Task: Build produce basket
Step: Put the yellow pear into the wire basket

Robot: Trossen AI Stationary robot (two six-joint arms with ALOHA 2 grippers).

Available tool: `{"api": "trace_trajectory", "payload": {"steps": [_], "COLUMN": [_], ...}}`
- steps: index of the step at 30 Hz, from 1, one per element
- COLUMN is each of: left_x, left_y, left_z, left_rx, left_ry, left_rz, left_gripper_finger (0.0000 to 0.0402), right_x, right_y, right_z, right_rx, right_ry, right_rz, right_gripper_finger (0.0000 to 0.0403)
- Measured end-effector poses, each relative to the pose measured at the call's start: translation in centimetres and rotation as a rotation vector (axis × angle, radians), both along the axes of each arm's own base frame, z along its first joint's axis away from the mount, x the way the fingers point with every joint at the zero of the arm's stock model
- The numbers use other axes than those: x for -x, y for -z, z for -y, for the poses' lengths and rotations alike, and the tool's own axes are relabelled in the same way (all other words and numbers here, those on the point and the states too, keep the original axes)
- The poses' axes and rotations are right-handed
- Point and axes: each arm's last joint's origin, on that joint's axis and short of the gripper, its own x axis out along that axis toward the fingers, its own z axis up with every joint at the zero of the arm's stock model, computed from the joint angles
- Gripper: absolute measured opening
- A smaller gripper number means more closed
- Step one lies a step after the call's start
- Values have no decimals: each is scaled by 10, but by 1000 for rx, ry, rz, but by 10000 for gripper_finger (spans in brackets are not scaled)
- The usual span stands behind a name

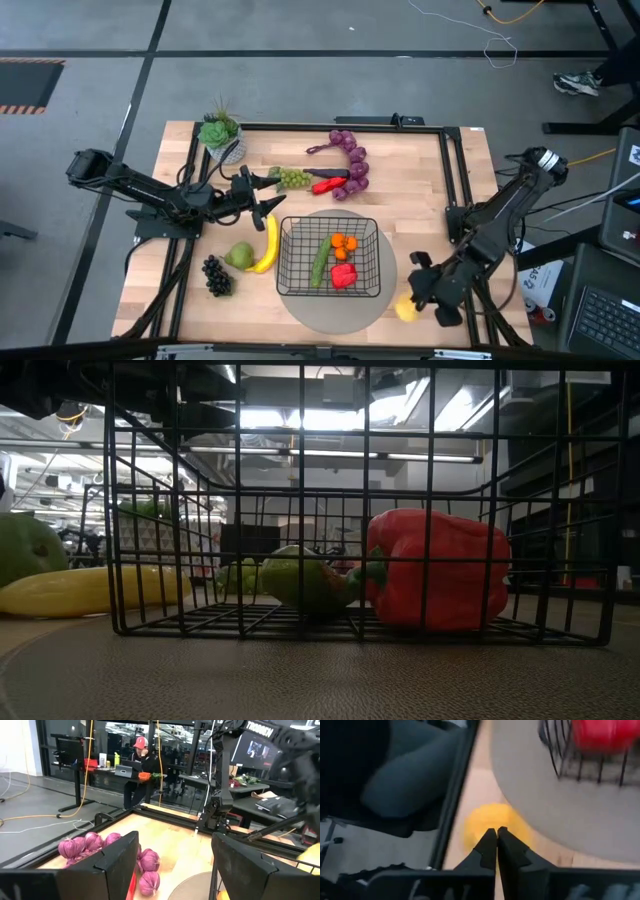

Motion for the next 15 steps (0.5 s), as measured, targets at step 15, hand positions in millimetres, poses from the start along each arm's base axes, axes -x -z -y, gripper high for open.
{"api": "trace_trajectory", "payload": {"steps": [15], "left_x": [0], "left_y": [0], "left_z": [0], "left_rx": [0], "left_ry": [-1], "left_rz": [0], "left_gripper_finger": [247], "right_x": [-21], "right_y": [-102], "right_z": [1], "right_rx": [507], "right_ry": [-101], "right_rz": [748], "right_gripper_finger": [0]}}
